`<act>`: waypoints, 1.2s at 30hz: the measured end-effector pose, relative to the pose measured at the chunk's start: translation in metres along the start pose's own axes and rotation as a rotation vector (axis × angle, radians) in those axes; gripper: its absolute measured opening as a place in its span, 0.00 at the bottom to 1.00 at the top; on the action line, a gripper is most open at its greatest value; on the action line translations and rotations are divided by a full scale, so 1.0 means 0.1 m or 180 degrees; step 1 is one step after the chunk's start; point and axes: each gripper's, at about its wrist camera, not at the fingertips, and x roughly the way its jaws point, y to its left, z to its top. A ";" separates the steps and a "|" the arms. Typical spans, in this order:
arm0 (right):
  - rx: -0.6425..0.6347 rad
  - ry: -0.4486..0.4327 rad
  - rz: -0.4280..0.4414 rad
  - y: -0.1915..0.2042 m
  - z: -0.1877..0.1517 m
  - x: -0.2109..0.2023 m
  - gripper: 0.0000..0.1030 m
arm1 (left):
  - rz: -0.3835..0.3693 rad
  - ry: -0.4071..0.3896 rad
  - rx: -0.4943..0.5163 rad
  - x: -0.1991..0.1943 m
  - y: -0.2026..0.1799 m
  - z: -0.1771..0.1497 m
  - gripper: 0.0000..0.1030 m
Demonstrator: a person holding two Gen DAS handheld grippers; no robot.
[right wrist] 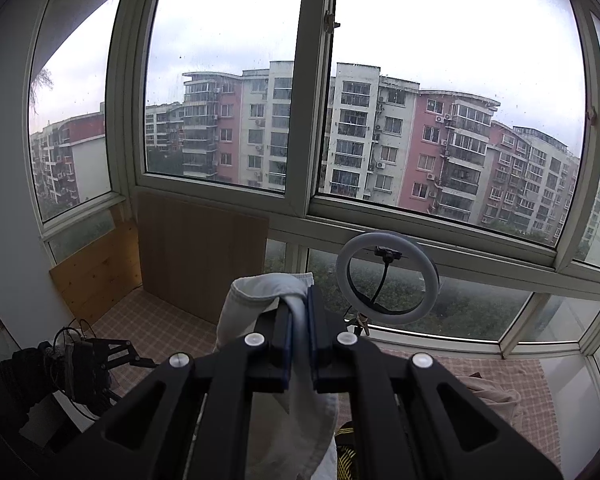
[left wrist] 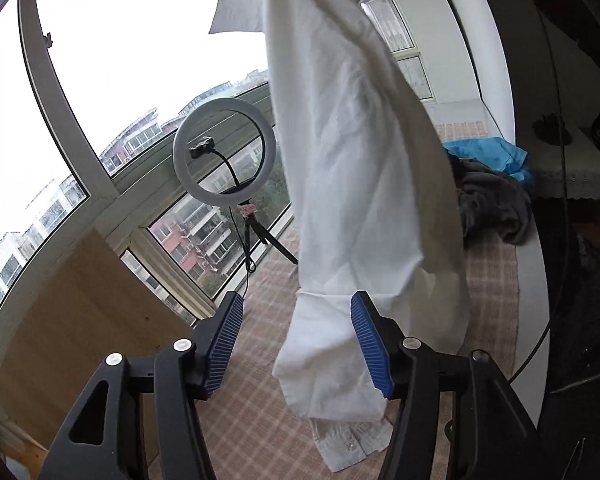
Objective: Fold clothes
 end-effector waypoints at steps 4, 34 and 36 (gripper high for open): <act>-0.0033 -0.0050 -0.0031 0.01 0.09 -0.13 0.06 | -0.0343 0.0102 -0.0100 0.25 0.25 0.41 0.51; -0.0162 0.0109 -0.0103 -0.33 0.67 -0.32 0.06 | -0.0786 0.0259 0.0812 0.36 -0.92 0.53 0.53; -0.0149 0.0101 -0.0070 -0.39 0.64 -0.37 0.06 | -0.0872 0.0267 0.0876 0.46 -0.99 0.62 0.53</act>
